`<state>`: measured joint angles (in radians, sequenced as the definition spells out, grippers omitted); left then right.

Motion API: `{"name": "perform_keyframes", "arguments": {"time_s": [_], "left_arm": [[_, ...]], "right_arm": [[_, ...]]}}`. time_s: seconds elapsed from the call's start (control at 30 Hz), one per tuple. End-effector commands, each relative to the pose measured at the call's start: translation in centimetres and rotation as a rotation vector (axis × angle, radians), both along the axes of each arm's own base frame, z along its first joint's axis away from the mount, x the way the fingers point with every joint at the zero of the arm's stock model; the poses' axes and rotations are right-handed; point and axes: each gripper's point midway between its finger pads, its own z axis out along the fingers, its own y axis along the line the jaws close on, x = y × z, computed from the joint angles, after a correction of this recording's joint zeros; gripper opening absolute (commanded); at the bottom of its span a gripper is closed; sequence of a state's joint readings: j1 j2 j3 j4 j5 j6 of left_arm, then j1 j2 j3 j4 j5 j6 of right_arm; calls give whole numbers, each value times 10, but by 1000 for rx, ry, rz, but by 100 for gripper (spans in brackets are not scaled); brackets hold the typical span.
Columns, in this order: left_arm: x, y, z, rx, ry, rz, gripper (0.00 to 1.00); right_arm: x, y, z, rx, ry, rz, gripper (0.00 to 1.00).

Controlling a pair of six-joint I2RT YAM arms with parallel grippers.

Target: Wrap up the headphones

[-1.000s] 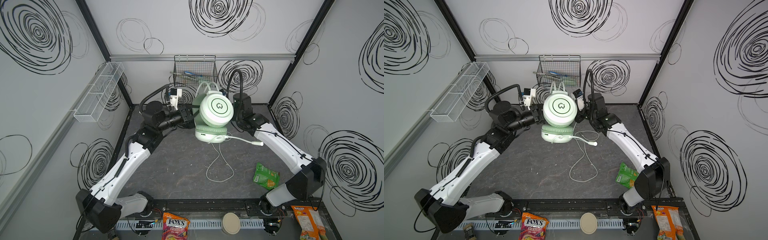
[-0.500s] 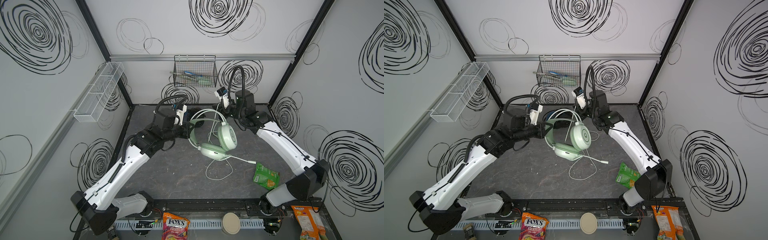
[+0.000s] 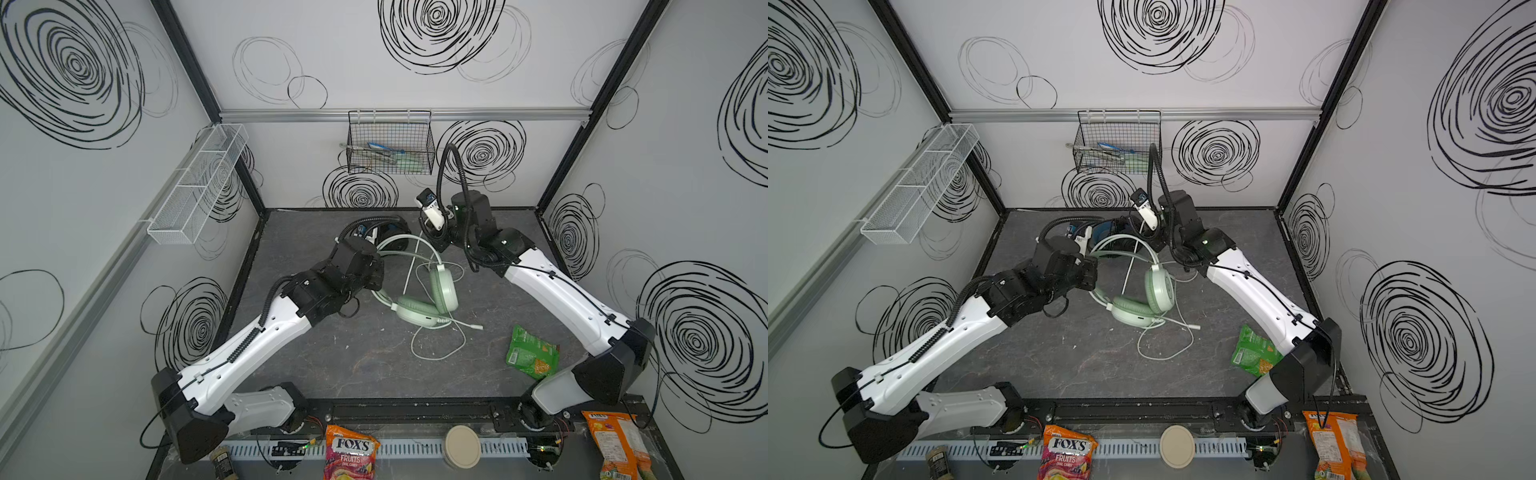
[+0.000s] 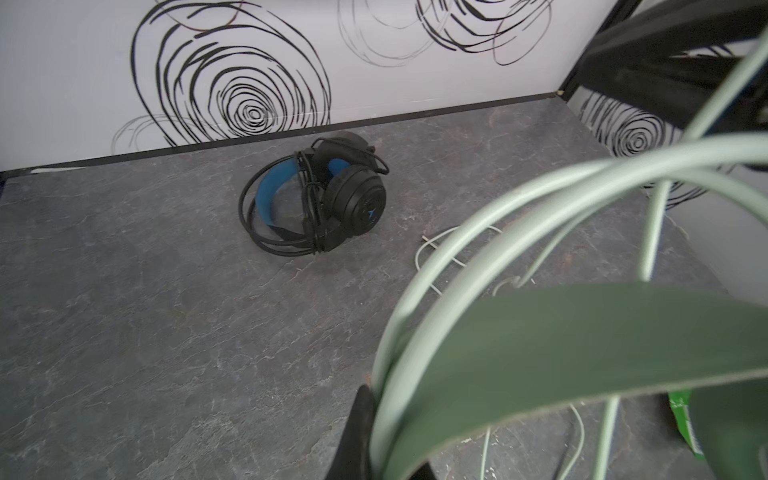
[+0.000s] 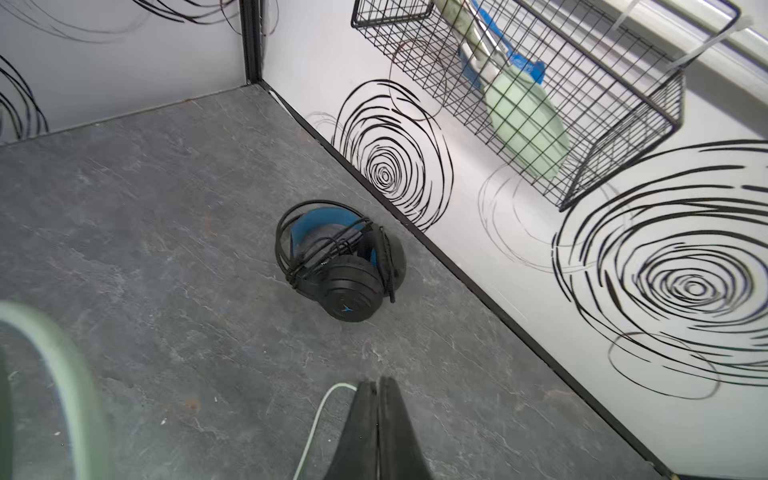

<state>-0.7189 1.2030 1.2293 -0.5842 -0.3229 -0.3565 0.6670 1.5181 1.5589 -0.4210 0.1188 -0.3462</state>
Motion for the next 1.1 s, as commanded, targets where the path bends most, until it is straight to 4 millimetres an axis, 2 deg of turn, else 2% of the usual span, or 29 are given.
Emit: {"name": "perform_keyframes", "arguments": {"time_s": [0.0,0.37,0.47,0.6,0.73,0.93,1.07], "left_arm": [[-1,25,-3,55,-14,88,0],[6,60,11,146,-127,253,0],[9,75,18,238,-181,332,0],[14,88,37,324,-265,420,0],[22,88,51,335,-308,450,0],[42,82,53,317,-332,483,0],[56,94,71,344,-400,554,0]], "right_arm": [[9,-30,63,56,-171,-141,0],[13,-40,74,35,-188,-216,1],[8,-35,77,23,-191,-209,1],[-4,-19,74,2,-182,-183,2],[-15,-4,72,-1,-159,-166,4],[-22,4,63,0,-84,-187,4],[-24,5,60,-23,-82,-206,5]]}}
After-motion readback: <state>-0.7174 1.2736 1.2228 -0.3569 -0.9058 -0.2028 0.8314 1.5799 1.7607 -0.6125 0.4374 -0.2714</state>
